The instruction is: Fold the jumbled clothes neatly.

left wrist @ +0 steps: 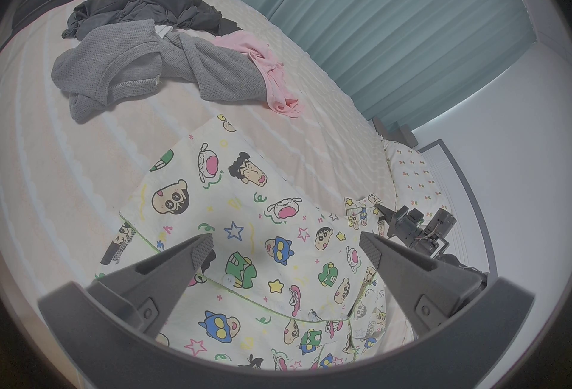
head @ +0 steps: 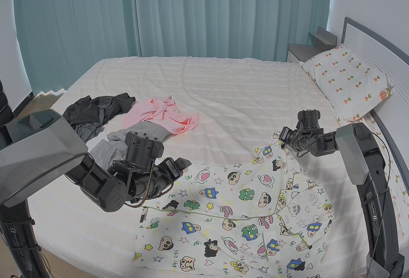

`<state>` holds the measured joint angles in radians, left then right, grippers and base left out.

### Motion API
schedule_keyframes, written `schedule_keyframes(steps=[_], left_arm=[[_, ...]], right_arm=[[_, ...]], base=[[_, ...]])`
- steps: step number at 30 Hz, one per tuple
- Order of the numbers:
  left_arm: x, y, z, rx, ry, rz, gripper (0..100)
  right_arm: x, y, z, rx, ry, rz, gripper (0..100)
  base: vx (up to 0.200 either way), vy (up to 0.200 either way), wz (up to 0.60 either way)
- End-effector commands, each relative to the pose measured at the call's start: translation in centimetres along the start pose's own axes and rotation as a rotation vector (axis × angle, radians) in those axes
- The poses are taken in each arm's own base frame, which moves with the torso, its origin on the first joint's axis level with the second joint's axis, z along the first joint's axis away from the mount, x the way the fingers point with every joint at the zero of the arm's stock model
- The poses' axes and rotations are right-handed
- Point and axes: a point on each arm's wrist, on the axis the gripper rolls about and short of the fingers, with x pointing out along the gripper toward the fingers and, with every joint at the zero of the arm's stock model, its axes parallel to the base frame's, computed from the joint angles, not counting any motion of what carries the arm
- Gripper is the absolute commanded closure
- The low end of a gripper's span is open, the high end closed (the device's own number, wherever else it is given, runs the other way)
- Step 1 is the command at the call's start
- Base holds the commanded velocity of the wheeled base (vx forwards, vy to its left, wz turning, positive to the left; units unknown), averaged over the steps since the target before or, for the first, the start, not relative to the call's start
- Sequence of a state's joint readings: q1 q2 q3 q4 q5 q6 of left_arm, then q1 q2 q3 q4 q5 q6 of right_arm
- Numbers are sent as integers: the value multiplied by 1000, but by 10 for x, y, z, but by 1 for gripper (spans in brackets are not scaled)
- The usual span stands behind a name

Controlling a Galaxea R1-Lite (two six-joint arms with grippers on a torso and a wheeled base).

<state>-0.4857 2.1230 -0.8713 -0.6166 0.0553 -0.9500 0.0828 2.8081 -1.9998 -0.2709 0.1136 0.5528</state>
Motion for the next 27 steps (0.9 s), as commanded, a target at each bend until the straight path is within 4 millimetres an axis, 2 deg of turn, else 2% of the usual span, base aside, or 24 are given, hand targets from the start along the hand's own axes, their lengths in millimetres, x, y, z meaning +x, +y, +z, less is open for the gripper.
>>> schedule_keyframes(steps=[1,2,7,11,14,15,20,21,22,27], left_arm=[[0,0,0,-2,-2,1,0],[0,0,0,-2,-2,1,0],[0,0,0,-1,1,1,0],[0,0,0,-3,1,0,0],[-2,0,1,-3,3,-6,0],[-2,0,1,-3,4,-7,0],[-4,3,-2,0,16,3,0],[-4,3,-2,0,16,3,0],[-4,4,-3,0,19,5,0],[-9,10,-6,1,25,18,0]], right_arm=[[4,-11,-4,9,6,-27,100],[4,-11,-4,10,9,-27,0],[0,-9,1,11,8,-29,0],[-20,4,34,13,-57,4,0],[-45,-1,36,10,-8,-16,0],[-46,-1,36,10,-6,-17,0],[-108,-7,24,-15,113,13,0],[-108,-7,24,-15,113,13,0],[-130,-8,17,-36,114,26,0],[-190,-9,-8,-79,110,46,0]], base=[[0,0,0],[0,0,0],[0,0,0],[0,0,0],[0,0,0],[0,0,0],[-40,0,0],[-200,0,0],[-200,0,0],[-200,0,0]])
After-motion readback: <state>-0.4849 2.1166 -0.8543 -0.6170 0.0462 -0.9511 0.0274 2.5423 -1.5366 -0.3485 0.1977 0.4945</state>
